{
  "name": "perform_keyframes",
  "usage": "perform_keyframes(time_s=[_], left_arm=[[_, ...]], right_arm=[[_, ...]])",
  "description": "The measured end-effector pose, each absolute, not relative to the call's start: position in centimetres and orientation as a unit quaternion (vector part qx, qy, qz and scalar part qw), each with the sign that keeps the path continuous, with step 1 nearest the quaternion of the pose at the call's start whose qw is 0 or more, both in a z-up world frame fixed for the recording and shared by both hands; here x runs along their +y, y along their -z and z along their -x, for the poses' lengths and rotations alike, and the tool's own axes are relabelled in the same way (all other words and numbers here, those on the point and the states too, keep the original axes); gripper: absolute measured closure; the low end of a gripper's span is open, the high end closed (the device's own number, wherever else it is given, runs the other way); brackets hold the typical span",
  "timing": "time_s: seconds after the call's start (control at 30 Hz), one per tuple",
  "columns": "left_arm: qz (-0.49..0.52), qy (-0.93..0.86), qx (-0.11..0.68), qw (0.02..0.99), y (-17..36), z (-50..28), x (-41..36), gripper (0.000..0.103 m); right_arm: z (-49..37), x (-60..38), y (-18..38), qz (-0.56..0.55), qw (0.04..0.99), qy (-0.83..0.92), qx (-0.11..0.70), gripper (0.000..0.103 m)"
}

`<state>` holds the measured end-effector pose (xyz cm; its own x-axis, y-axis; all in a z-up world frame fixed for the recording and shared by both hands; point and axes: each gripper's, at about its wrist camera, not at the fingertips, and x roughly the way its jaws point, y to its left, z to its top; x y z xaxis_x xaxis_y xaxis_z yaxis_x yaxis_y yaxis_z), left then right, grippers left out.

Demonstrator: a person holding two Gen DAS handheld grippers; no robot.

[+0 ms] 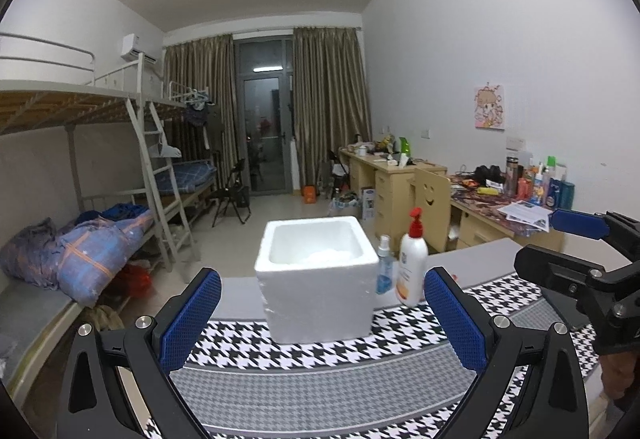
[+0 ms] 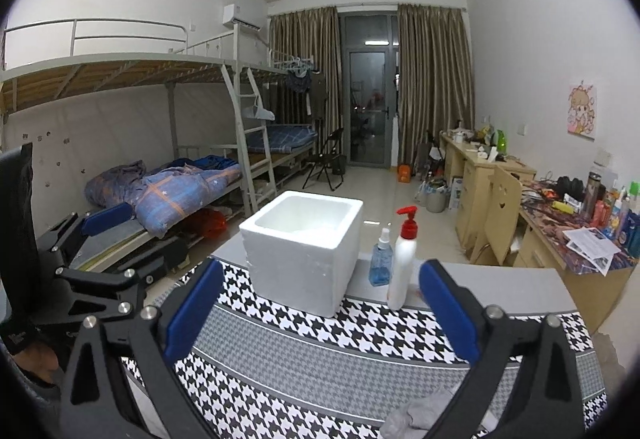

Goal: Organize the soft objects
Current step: 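Move both tools back from the box toward the grey sock and roller, then lower both tools toward the grey sock and the white foam roller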

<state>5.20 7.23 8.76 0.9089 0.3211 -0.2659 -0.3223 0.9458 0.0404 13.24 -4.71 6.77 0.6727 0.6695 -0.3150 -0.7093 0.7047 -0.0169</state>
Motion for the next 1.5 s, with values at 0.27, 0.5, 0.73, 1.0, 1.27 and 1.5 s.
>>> perform_keyframes(time_s=[0.27, 0.5, 0.73, 1.0, 1.27, 1.5], left_arm=[[0.013, -0.144, 0.136, 0.980, -7.4, -4.5, 5.8, 0.001], [0.006, -0.129, 0.135, 0.982, -6.2, -4.3, 4.2, 0.001], [0.006, -0.104, 0.132, 0.986, -5.4, -4.3, 2.6, 0.001], [0.003, -0.067, 0.142, 0.988, -4.0, -5.2, 0.5, 0.001], [0.010, -0.034, 0.155, 0.987, -2.9, -6.6, -0.7, 0.001], [0.007, -0.027, 0.168, 0.985, -2.0, -7.9, -1.5, 0.001]], right_arm=[[-12.7, -6.6, -5.4, 0.052, 0.919, -0.365, 0.141, 0.003], [-13.1, -8.4, -3.6, 0.030, 0.927, -0.342, 0.149, 0.003], [-12.4, -9.8, -2.4, 0.031, 0.941, -0.306, 0.144, 0.003], [-12.6, -11.5, -1.5, 0.027, 0.947, -0.284, 0.150, 0.003], [-13.4, -13.5, -0.8, 0.022, 0.955, -0.251, 0.154, 0.003], [-13.9, -14.5, 0.1, 0.024, 0.958, -0.236, 0.162, 0.003]])
